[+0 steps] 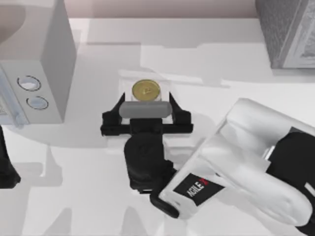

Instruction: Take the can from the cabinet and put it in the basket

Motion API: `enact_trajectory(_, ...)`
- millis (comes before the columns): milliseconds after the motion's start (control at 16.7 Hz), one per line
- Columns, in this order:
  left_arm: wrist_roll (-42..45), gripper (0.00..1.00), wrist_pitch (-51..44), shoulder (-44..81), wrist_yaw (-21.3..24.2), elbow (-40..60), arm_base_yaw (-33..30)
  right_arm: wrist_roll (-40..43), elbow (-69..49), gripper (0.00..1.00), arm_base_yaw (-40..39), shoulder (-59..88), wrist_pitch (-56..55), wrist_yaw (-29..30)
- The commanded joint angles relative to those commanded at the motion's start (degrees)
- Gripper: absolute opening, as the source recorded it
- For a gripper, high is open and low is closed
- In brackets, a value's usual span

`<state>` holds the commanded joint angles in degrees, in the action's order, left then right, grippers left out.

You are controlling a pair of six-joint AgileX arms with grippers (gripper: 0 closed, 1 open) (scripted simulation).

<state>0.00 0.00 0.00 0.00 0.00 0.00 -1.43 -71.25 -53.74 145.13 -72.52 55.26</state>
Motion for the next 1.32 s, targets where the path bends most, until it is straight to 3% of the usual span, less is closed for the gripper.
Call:
enact_trajectory(420,0.0,1.0,0.0,0.0,0.0,0.0,0.0,-0.1,0.9,1.0,-0.8,-0.4,-0.6,0.9)
enact_trajectory(900,0.0,1.0,0.0,0.0,0.0,0.0,0.0,-0.8,12.3,1.0,-10.8,-4.4,-7.2,10.7)
enact_trajectory(1320,0.0,1.0,0.0,0.0,0.0,0.0,0.0,-0.7,14.6,1.0,-10.0,-4.8,-8.8,10.2)
